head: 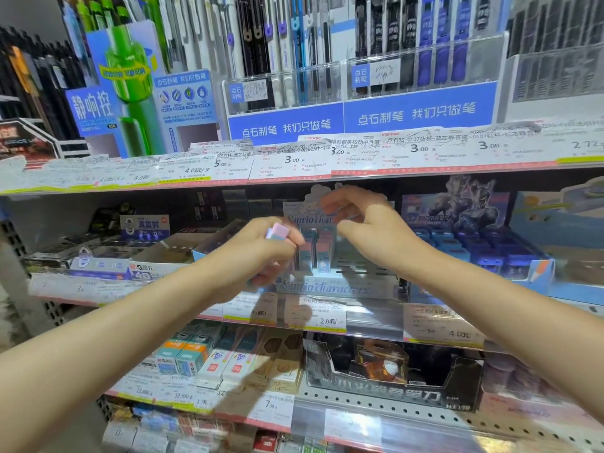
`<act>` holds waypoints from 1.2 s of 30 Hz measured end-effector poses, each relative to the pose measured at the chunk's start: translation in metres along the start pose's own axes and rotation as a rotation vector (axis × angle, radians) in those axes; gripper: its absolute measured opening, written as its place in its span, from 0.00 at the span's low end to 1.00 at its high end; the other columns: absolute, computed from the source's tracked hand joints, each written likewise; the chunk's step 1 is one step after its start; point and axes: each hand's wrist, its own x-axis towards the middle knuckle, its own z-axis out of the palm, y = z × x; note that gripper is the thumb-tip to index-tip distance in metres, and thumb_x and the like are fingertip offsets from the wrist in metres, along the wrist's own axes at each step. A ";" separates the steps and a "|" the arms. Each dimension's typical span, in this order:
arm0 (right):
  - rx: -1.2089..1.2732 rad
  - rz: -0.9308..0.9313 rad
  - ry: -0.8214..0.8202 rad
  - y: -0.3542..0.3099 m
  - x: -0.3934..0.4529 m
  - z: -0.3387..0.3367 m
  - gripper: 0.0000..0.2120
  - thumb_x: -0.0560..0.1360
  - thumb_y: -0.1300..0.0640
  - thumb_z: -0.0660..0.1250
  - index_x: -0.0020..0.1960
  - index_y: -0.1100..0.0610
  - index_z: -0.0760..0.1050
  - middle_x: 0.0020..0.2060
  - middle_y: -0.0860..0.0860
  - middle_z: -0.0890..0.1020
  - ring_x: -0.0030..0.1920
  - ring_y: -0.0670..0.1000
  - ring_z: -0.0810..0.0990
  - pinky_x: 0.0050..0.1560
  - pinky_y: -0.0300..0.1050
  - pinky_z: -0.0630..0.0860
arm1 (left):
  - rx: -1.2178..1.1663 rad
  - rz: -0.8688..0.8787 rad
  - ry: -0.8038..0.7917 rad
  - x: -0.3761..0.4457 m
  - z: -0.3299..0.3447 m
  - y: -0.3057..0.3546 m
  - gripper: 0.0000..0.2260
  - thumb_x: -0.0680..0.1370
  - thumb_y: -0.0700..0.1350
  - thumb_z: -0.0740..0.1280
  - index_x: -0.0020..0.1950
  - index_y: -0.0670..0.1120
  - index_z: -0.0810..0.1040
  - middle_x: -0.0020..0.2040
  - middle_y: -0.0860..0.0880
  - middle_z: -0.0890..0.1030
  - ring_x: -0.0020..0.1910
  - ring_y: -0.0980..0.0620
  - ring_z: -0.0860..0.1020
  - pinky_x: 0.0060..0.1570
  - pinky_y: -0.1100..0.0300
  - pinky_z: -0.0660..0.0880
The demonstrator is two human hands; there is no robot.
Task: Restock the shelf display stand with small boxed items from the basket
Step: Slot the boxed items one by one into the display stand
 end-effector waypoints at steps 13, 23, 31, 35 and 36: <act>0.254 0.032 -0.206 -0.029 -0.007 -0.003 0.05 0.70 0.62 0.71 0.46 0.62 0.80 0.38 0.57 0.82 0.35 0.48 0.78 0.42 0.40 0.76 | -0.760 -0.197 -0.421 0.003 0.008 0.013 0.18 0.59 0.36 0.56 0.49 0.43 0.66 0.33 0.44 0.75 0.22 0.54 0.67 0.20 0.67 0.65; 0.345 0.201 -0.123 -0.013 0.007 -0.025 0.05 0.76 0.64 0.63 0.42 0.57 0.74 0.35 0.50 0.80 0.31 0.41 0.81 0.37 0.33 0.77 | -0.142 0.000 -0.157 0.013 0.004 0.006 0.09 0.81 0.34 0.54 0.52 0.35 0.73 0.43 0.39 0.82 0.35 0.52 0.81 0.38 0.62 0.80; -0.393 0.104 0.029 0.014 0.026 -0.028 0.06 0.75 0.60 0.64 0.50 0.59 0.77 0.44 0.53 0.75 0.43 0.52 0.77 0.52 0.49 0.78 | 0.999 0.378 0.029 0.029 -0.003 -0.018 0.21 0.71 0.33 0.56 0.63 0.42 0.72 0.58 0.41 0.76 0.59 0.44 0.74 0.59 0.47 0.71; -0.521 0.051 0.014 0.020 0.032 -0.023 0.06 0.74 0.61 0.64 0.50 0.60 0.78 0.41 0.52 0.76 0.45 0.51 0.75 0.51 0.45 0.73 | 1.056 0.301 -0.146 0.034 -0.002 -0.017 0.33 0.72 0.30 0.55 0.73 0.55 0.62 0.69 0.48 0.73 0.60 0.51 0.75 0.60 0.64 0.71; -0.533 0.058 0.000 0.020 0.032 -0.022 0.07 0.74 0.61 0.64 0.51 0.59 0.78 0.42 0.52 0.78 0.46 0.52 0.76 0.52 0.45 0.73 | 1.053 0.274 -0.177 0.036 -0.003 -0.019 0.34 0.72 0.31 0.55 0.73 0.58 0.61 0.66 0.48 0.75 0.55 0.50 0.78 0.55 0.63 0.74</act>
